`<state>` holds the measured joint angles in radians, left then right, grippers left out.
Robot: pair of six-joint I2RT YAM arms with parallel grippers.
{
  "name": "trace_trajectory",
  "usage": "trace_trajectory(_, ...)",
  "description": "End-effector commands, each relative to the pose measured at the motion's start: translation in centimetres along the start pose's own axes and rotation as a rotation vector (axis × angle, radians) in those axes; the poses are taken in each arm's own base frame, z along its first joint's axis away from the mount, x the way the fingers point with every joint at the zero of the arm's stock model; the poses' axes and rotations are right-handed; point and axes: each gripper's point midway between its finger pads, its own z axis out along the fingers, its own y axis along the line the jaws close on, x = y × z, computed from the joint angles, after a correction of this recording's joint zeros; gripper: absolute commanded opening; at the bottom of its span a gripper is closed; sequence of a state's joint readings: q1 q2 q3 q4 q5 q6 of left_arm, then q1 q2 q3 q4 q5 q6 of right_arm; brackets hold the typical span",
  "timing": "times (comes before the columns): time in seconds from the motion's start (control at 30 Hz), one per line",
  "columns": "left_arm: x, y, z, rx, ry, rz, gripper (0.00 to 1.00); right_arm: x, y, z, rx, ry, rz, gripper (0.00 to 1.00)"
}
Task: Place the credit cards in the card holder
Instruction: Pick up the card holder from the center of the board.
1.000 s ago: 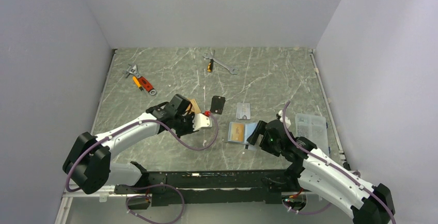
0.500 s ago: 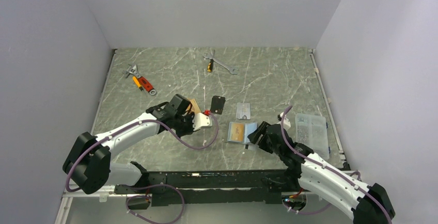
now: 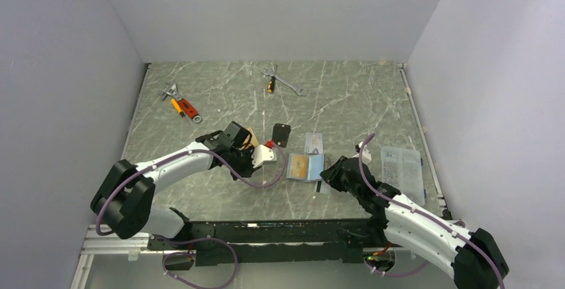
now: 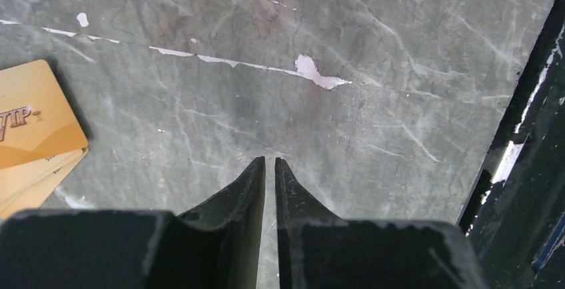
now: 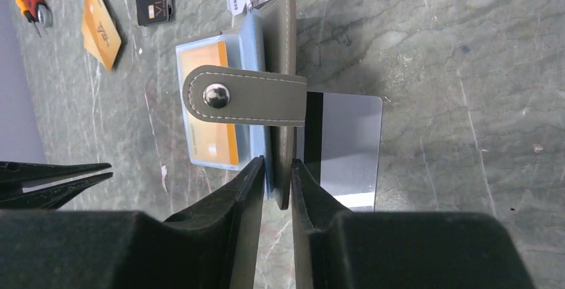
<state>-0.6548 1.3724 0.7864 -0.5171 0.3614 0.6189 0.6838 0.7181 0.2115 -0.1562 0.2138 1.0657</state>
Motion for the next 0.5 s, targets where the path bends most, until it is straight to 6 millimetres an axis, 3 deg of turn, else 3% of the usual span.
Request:
trace_trajectory(0.0, -2.6, 0.2, -0.2, 0.029, -0.08, -0.003, 0.17, -1.0, 2.3, 0.3, -0.074, -0.03, 0.006, 0.21)
trace_trajectory(0.1, -2.5, -0.1, -0.1, 0.035, -0.088, -0.002, 0.17, -1.1, 2.8, 0.5, -0.092, -0.037, -0.008, 0.22)
trace_trajectory(0.17, -2.3, -0.3, 0.1, 0.042, -0.092, 0.002, 0.17, -1.3, 3.5, 0.6, -0.113, -0.047, -0.018, 0.38)
trace_trajectory(0.2, -2.3, -0.4, 0.1, 0.046, -0.095, 0.005, 0.17, -1.3, 3.7, 0.7, -0.119, -0.048, -0.021, 0.41)
trace_trajectory(0.47, -2.8, -0.8, 1.0, 0.112, -0.089, 0.026, 0.17, -1.1, 4.1, 2.0, -0.115, -0.055, -0.027, 0.46)
